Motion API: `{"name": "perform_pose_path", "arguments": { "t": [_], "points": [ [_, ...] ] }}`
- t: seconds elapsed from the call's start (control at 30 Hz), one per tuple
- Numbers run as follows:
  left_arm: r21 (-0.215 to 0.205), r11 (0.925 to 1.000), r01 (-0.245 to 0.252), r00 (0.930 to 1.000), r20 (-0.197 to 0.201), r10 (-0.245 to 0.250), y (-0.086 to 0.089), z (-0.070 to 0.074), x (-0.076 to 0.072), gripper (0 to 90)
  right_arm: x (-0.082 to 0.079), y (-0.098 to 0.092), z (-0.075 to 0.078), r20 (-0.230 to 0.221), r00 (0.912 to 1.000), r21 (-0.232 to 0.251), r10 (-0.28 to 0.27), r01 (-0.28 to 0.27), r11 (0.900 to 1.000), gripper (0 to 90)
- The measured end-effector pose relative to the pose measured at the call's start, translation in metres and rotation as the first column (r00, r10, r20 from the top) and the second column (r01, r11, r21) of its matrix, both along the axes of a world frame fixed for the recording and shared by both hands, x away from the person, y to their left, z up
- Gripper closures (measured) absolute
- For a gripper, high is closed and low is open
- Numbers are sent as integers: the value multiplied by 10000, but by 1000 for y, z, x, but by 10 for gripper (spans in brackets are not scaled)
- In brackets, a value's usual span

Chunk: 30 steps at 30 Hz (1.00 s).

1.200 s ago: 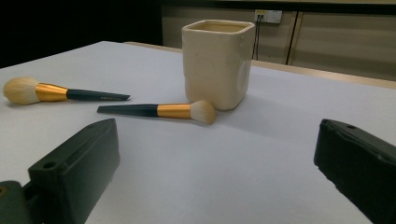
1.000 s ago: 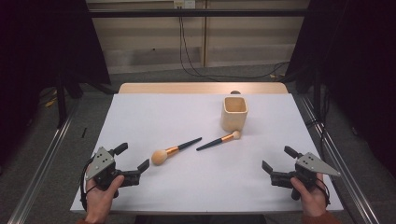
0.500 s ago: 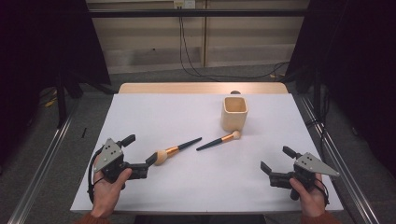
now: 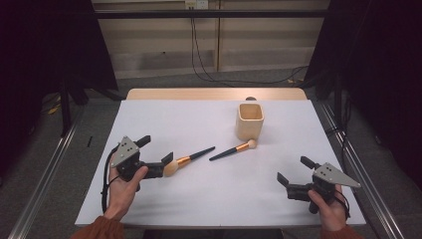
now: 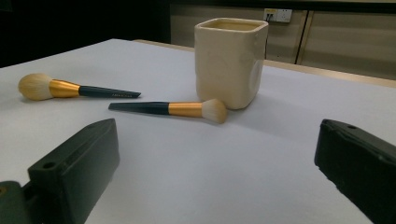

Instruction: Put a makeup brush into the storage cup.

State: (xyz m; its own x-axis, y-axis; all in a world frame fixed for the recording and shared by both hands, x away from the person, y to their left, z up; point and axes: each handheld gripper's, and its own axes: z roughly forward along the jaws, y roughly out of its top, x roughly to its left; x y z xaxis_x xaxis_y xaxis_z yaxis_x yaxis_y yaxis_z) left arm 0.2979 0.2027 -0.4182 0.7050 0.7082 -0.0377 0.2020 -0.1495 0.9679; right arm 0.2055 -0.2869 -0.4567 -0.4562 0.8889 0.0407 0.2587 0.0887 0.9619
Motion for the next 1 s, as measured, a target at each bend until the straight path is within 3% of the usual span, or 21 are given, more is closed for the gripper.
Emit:
{"name": "perform_pose_path", "arguments": {
  "t": [0.37,0.5,0.93,1.0],
  "points": [
    [158,9997,159,9997,176,-162,-10,10,20,26,0,1,-1,-69,9999,19,-79,79,10000,0],
    [176,9994,291,9995,-90,-290,-16,11,31,23,0,1,-1,-83,9999,12,-57,57,10000,0],
    [478,9982,360,9992,-188,-351,-30,7,46,23,1,2,-1,-167,9999,184,-29,32,9998,0],
    [555,9974,457,9984,-346,-438,-33,8,47,22,1,2,-1,-152,9999,182,-23,25,9998,0]
  ]
}}
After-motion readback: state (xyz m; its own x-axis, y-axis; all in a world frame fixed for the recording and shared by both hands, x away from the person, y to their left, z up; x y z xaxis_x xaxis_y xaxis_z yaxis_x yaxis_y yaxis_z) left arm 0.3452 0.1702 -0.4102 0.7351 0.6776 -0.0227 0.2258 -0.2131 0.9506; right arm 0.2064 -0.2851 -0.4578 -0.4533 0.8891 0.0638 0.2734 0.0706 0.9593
